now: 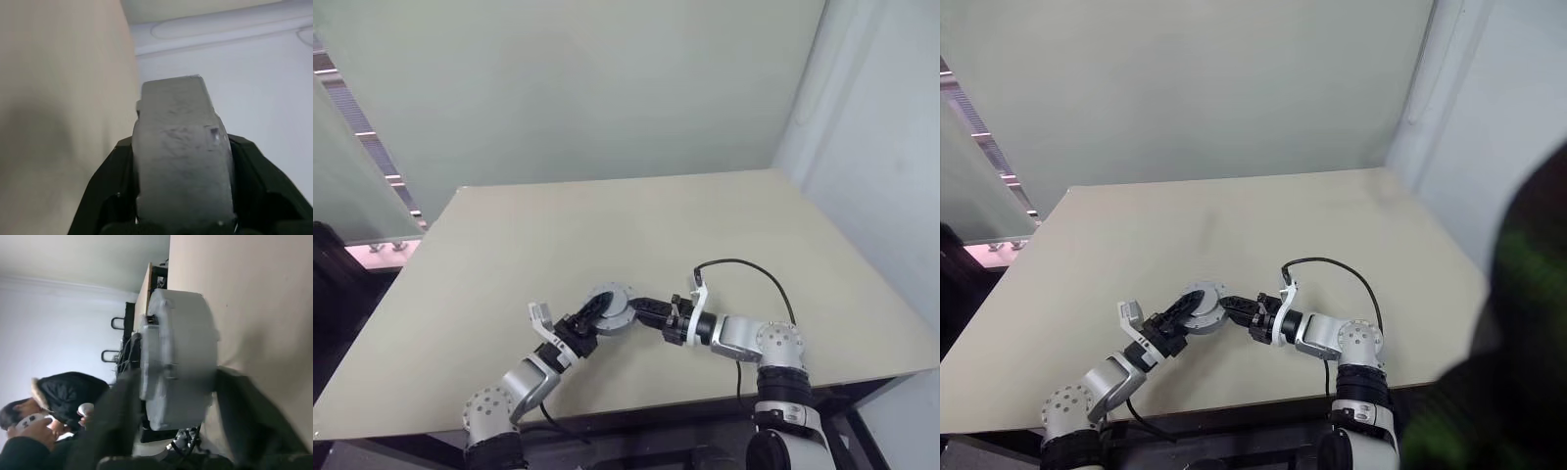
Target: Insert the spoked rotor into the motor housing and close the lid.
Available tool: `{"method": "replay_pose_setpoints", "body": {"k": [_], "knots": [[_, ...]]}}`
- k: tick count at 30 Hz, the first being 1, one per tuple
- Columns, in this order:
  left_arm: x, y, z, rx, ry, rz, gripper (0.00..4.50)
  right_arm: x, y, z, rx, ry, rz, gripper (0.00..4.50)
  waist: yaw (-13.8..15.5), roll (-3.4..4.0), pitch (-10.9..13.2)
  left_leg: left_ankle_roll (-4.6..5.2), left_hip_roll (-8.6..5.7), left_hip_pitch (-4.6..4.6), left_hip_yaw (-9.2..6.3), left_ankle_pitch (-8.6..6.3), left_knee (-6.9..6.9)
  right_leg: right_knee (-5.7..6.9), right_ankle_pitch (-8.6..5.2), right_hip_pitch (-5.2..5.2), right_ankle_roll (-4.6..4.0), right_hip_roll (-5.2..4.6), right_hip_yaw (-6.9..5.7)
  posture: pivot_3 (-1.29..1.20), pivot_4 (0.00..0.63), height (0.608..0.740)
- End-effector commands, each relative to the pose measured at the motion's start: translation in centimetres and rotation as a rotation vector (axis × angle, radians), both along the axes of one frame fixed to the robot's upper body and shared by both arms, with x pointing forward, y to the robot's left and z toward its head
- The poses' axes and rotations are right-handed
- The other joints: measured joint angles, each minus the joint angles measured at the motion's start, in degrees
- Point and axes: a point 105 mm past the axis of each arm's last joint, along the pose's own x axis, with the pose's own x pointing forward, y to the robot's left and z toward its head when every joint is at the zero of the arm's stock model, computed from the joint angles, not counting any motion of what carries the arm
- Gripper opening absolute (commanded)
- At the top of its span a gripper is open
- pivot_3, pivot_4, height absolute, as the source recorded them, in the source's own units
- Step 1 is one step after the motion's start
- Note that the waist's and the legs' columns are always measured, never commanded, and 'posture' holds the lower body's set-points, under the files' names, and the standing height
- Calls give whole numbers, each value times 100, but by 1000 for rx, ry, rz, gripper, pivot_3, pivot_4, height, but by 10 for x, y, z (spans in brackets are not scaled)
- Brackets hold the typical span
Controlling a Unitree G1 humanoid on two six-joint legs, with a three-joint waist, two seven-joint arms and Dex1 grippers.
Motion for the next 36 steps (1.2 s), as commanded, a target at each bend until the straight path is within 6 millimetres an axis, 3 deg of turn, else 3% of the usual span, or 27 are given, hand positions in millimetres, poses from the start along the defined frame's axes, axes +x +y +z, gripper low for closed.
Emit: {"method": "replay_pose_setpoints", "body": {"k": [1,3,4,7,12,16,21,27,36], "knots": [[5,1,1,4,2,22,2074,10,10,32,43,-171,-49,3679,-4,0,0,0,0,1,0,0,0,0,0,0,0,0,0,0,0,740],[8,6,4,-3,-11,56,2050,17,6,28,2,-192,-92,4400,-2,0,0,0,1,1,1,0,1,0,0,0,0,0,0,0,0,740],[9,8,5,-4,-15,68,2047,17,5,27,-1,-194,-98,4451,-2,0,0,0,2,1,1,0,2,0,0,0,-1,1,-1,0,0,740],[13,15,9,2,-31,116,2045,18,2,27,-46,-270,-110,4451,0,-1,-1,0,2,0,0,0,3,0,1,1,-1,2,0,0,0,740],[24,38,13,93,-46,259,2033,22,-5,23,-263,-554,-141,4451,-4,-3,-2,-1,2,2,1,0,3,0,2,0,-3,1,1,0,0,740],[31,56,7,365,-47,334,2033,17,-7,24,-422,-857,-87,4451,-12,-3,-2,-2,6,6,2,0,2,0,5,0,-7,9,1,0,0,740],[37,70,10,626,-121,359,2032,7,-4,22,-499,-1080,11,4451,31,-7,-3,-5,8,4,0,2,5,0,7,1,-10,16,7,0,0,740],[45,81,16,820,-190,394,2032,-2,1,18,-545,-1229,118,4451,74,-20,-4,-4,2,4,-3,2,12,-1,8,8,-10,12,9,0,0,740],[59,118,9,1021,-148,558,2031,-12,5,8,-578,-1287,191,4451,170,-45,-6,-7,10,9,-3,4,17,0,23,9,-25,20,6,0,0,740]]}}
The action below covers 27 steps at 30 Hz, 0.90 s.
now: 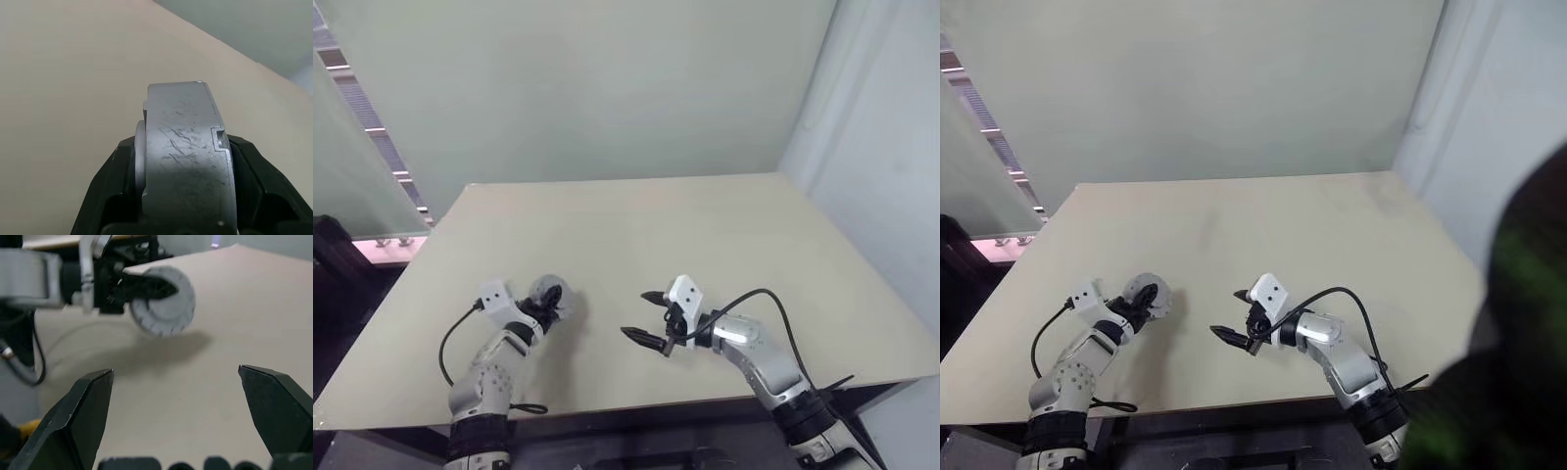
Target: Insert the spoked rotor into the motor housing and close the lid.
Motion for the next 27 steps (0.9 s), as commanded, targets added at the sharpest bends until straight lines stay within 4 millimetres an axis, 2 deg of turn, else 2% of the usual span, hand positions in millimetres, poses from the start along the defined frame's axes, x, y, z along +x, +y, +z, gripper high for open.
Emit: {"method": "replay_pose_setpoints", "body": {"k": [1,13,20,27], "knots": [[11,15,25,65,-105,63,2031,-2,5,15,17,-75,27,4451,1,-3,0,0,0,0,0,0,1,0,1,0,1,0,0,0,0,740],[3,32,9,96,-36,145,2031,-1,6,10,-12,-87,26,4451,2,-19,0,0,-1,1,-2,0,16,0,11,9,4,-1,-2,0,0,740],[-7,48,0,140,21,224,4451,2,6,8,-27,-94,18,4451,0,-19,1,1,3,59,-1,-1,21,-1,13,63,4,3,-3,0,0,740],[-21,64,-5,176,50,303,4484,2,6,4,-35,-91,20,4451,3,-19,1,1,5,71,-1,-1,22,-1,13,74,5,5,-3,0,0,740]]}}
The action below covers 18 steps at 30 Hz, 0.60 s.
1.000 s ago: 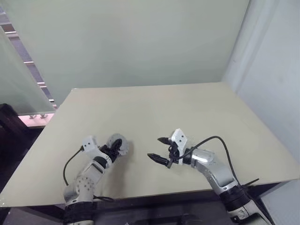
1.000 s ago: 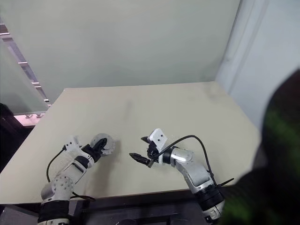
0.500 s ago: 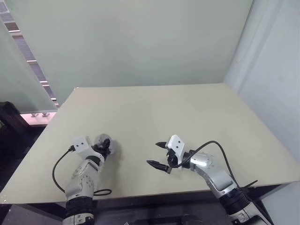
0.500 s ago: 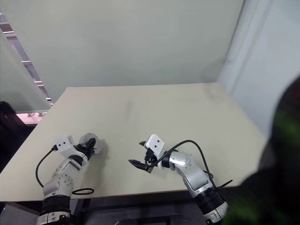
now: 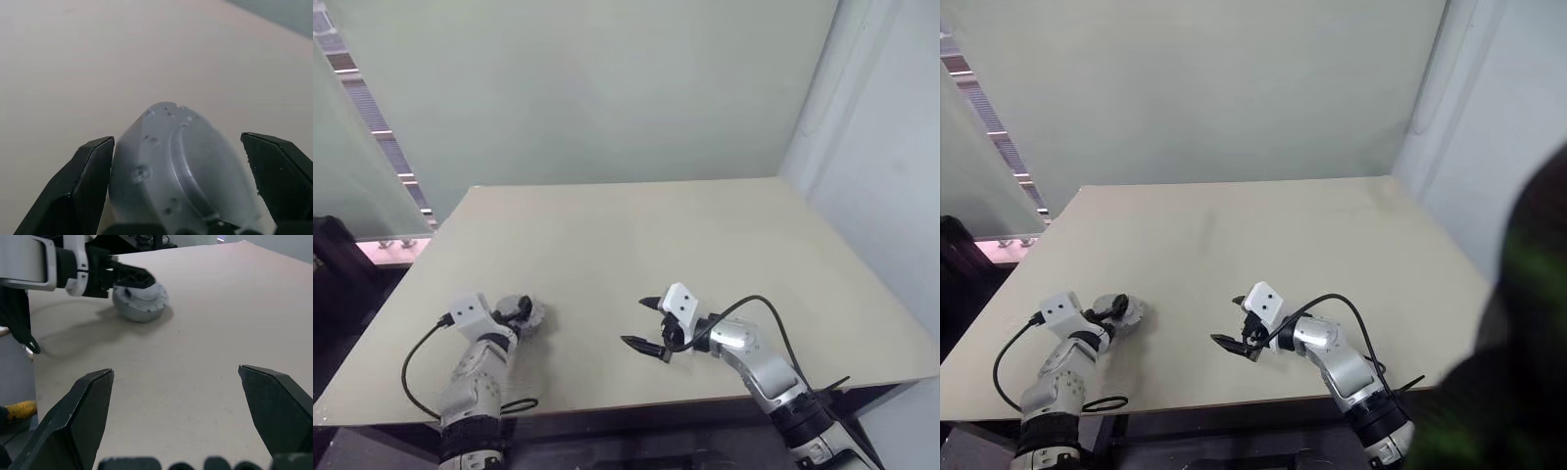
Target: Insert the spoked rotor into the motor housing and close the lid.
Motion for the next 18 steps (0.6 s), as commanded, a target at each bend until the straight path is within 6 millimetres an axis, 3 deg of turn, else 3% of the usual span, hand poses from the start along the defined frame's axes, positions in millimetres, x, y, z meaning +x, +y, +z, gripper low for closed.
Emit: {"method": "replay_pose_setpoints", "body": {"k": [1,5,9,13,18], "knots": [[2,10,23,62,-69,31,4484,2,3,11,18,-49,11,4451,0,0,0,0,0,0,0,0,0,0,0,0,0,0,0,0,0,740],[-5,14,29,75,-93,33,4484,4,2,10,14,-48,9,4451,-2,0,0,0,1,1,1,0,-1,0,0,0,0,-1,0,0,0,740],[-6,1,48,84,-174,-57,4484,9,-1,10,29,-37,-22,4451,-2,0,0,0,2,2,3,-1,-3,0,0,-1,-1,-1,1,0,0,740],[-10,-36,79,118,-255,-317,4484,27,-17,18,73,-18,-130,4451,-1,2,2,-1,3,1,3,-1,-3,0,-1,0,-2,0,0,0,0,740],[-19,-91,93,179,-206,-685,4484,51,-51,32,167,35,-313,4451,-6,9,5,-1,2,1,8,0,0,0,-7,1,-12,0,4,0,0,740]]}}
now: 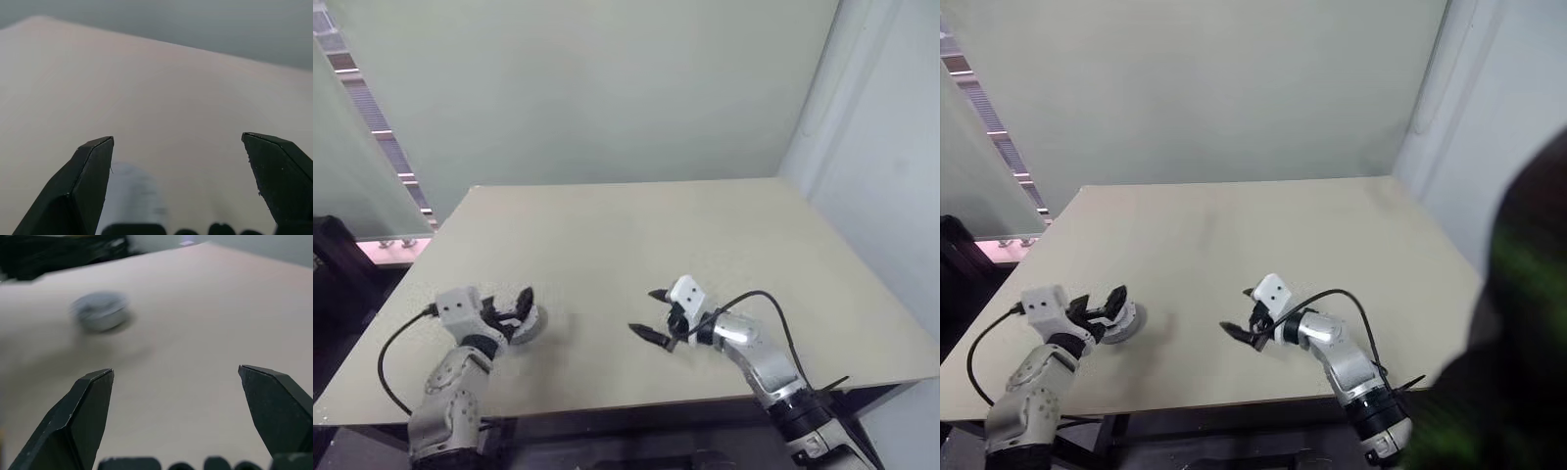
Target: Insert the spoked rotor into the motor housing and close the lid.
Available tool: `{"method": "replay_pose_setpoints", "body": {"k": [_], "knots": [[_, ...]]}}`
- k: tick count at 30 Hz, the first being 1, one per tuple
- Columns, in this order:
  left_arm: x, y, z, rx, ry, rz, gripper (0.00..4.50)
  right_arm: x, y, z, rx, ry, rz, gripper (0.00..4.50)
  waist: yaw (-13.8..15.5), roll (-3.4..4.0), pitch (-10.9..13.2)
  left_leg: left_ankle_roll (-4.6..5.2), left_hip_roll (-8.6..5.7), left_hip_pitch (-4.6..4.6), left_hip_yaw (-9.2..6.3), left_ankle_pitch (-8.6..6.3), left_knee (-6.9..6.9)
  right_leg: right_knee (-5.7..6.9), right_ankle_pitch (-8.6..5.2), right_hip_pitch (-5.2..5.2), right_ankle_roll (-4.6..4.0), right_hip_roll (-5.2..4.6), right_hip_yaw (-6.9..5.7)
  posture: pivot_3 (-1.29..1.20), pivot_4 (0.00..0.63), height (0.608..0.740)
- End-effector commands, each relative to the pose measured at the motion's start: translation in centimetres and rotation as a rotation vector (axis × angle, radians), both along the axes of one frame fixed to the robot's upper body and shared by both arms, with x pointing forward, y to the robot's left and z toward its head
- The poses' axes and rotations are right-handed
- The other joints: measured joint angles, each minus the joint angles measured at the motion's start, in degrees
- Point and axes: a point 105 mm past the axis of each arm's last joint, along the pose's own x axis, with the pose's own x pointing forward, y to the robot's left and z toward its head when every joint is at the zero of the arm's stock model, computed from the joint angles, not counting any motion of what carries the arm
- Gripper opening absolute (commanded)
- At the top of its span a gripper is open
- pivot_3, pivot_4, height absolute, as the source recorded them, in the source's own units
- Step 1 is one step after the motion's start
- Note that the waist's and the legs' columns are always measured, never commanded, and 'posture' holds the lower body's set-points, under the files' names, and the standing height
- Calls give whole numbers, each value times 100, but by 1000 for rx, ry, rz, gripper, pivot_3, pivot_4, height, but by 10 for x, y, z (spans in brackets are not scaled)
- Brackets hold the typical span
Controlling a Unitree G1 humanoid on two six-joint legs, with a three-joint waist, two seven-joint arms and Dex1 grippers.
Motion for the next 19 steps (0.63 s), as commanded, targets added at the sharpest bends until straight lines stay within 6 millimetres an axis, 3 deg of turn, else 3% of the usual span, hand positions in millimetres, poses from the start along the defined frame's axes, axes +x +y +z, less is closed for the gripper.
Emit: {"method": "replay_pose_setpoints", "body": {"k": [1,5,8,14,19], "knots": [[-6,-43,19,38,-12,-251,4484,18,-23,25,78,-17,-111,4451,-3,1,0,0,1,1,3,0,0,0,-2,0,-2,0,1,0,0,740],[-17,-75,22,68,23,-434,4484,15,-52,22,56,3,-182,4451,-1,2,1,1,4,4,5,0,-9,0,-2,-3,-3,3,3,0,0,740],[-24,-86,19,53,55,-493,4484,7,-65,18,44,14,-221,4451,-2,3,1,1,6,4,3,-1,-24,-1,-2,-8,-2,5,4,0,0,740],[-31,-90,3,52,131,-529,4484,0,-75,11,26,23,-278,4451,-6,9,6,2,28,17,20,-1,-32,-3,-5,-8,-6,27,16,0,0,740],[-23,-90,1,40,133,-511,4484,-2,-74,10,12,29,-278,4451,-2,11,8,0,34,18,18,0,-15,-3,-5,-1,-6,35,15,0,0,740]]}}
